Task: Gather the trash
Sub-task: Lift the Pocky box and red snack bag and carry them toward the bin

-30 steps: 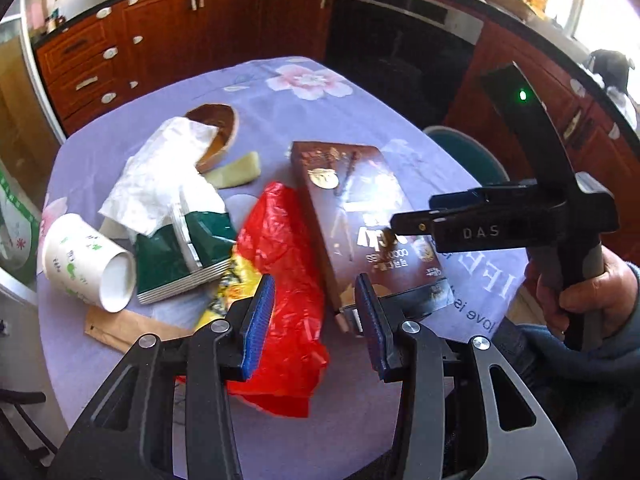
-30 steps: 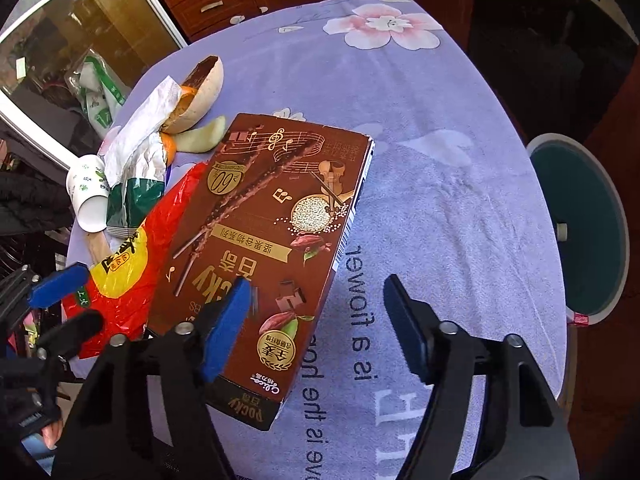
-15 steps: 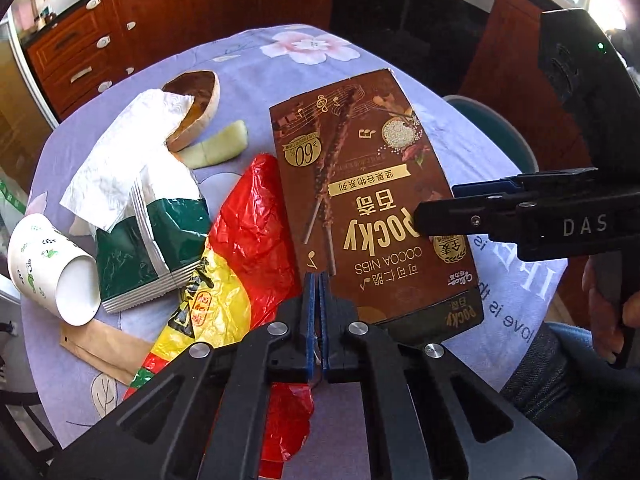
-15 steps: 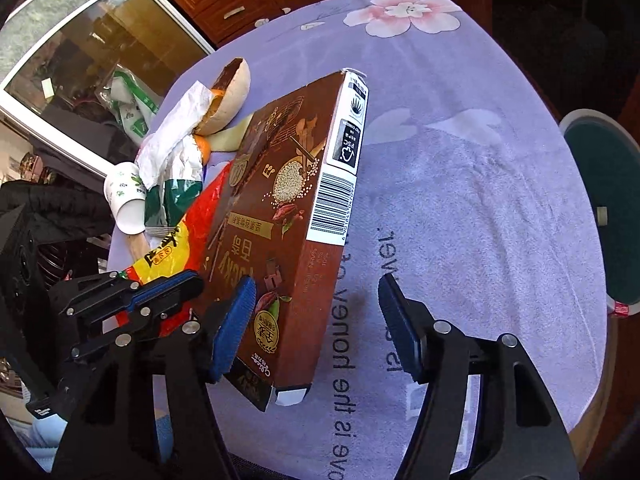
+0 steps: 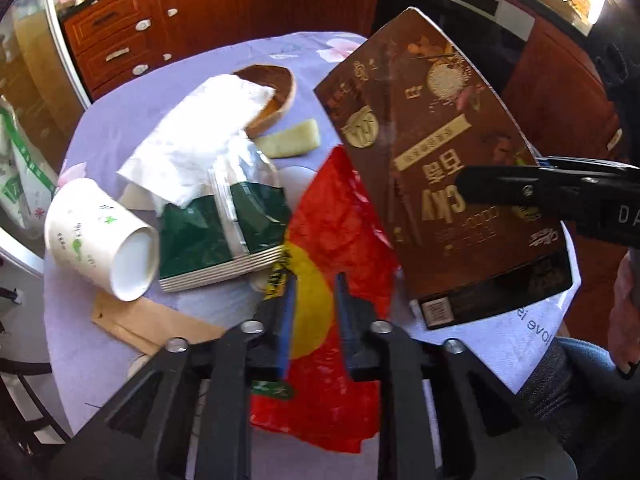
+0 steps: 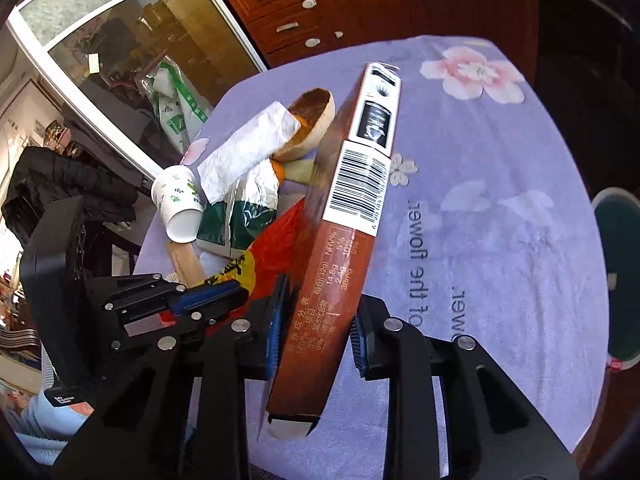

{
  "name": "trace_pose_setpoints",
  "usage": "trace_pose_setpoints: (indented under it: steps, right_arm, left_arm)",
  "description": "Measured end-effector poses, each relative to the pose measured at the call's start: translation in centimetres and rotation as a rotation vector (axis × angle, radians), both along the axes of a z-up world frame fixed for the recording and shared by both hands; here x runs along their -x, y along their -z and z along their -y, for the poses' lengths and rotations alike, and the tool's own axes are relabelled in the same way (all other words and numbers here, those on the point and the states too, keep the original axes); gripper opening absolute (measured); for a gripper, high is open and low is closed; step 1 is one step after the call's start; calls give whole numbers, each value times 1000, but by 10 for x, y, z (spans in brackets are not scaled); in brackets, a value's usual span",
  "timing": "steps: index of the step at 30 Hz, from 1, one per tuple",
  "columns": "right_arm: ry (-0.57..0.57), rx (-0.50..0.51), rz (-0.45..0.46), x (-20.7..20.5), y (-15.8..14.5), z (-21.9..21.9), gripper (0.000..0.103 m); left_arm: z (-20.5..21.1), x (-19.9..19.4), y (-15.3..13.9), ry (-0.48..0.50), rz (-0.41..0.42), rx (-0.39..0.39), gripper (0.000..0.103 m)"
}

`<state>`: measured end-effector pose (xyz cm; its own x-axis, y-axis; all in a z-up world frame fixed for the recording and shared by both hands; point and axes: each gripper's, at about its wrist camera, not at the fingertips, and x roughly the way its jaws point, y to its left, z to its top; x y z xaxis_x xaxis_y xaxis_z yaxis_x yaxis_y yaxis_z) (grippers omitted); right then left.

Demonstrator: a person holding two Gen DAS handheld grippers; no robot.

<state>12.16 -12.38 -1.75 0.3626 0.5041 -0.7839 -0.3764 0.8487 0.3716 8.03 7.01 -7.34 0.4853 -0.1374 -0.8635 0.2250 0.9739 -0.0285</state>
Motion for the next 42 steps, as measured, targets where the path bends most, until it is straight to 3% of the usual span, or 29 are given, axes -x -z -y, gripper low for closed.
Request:
trace_pose_setpoints:
  steps: [1, 2, 11, 19, 21, 22, 23, 26, 31, 33, 36, 42]
  right_arm:
    - [14, 11, 12, 0, -3, 2, 22]
    - [28, 29, 27, -1, -6, 5, 22]
    - [118, 94, 62, -5, -11, 28, 22]
    - [122, 79, 50, -1, -9, 36, 22]
    - [108, 80, 39, -1, -5, 35, 22]
    - [103, 80, 30, 0, -2, 34, 22]
    - [97, 82, 19, 0, 2, 33, 22]
    - [102, 87, 18, 1, 8, 35, 22]
    - [118, 76, -28, 3, 26, 39, 29]
    - [124, 65, -20, 4, 26, 42, 20]
    - [136, 56, 25, 8, 14, 48, 19]
    - [160, 56, 40, 4, 10, 60, 19]
  left_arm:
    - [-8, 3, -2, -20, 14, -6, 54]
    - [-16, 5, -3, -36, 21, -11, 56]
    - [-26, 20, 17, -13, -82, 11, 61]
    - [-15, 20, 24, -5, -98, 14, 64]
    - [-7, 21, 24, 10, -92, 15, 57]
    - [-1, 26, 26, 24, -87, 5, 40]
    - [5, 28, 25, 36, -76, -16, 29]
    - [21, 32, 19, 66, -52, -14, 8]
    - [35, 31, 8, 66, -8, -25, 5]
    - [35, 31, 3, 50, 5, -20, 4]
    - [32, 31, -4, 37, 12, -4, 4]
    - [35, 25, 12, 49, -72, 8, 12]
